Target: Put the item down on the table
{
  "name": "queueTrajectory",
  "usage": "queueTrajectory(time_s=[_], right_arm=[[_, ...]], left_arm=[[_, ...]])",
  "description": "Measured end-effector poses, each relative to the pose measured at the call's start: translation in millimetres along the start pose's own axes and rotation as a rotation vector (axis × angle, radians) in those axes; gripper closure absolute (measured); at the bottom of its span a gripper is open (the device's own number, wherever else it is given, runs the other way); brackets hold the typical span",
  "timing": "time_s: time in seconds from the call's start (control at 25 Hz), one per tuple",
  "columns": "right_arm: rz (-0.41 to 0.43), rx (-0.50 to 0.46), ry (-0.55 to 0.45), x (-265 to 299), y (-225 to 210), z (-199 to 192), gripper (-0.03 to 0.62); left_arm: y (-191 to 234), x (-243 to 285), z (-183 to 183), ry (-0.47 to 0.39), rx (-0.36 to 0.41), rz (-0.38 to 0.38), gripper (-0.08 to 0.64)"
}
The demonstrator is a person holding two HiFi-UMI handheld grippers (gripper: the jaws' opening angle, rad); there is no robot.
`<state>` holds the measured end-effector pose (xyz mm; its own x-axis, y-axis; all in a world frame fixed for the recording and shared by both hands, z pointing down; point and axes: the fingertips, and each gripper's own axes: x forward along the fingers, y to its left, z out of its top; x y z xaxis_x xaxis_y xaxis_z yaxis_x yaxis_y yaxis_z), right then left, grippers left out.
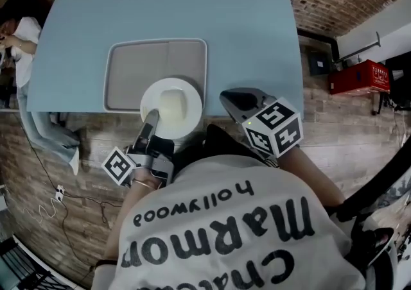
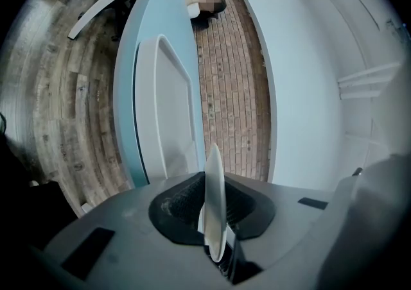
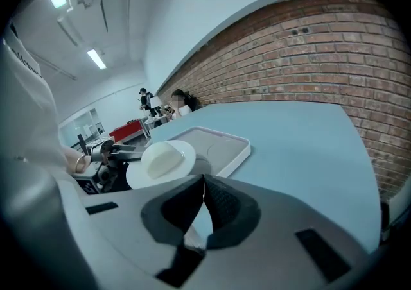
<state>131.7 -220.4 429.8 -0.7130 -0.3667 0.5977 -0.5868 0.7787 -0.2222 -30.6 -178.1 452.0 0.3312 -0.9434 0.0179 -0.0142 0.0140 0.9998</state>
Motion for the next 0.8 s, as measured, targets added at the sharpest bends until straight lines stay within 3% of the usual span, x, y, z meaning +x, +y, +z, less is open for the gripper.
queueTrajectory(time_s=[0.56,0.8], right_arm=[[0.032,-0.010,0.011,13,-1,1,0.581],[0.025,0.005,0.014,11,-6,-4,0.581]], left_arm=[[21,10,0,0.011,0.005,0.058,0.522],[24,15,-3,0.020,0.011,0.129,0.522]])
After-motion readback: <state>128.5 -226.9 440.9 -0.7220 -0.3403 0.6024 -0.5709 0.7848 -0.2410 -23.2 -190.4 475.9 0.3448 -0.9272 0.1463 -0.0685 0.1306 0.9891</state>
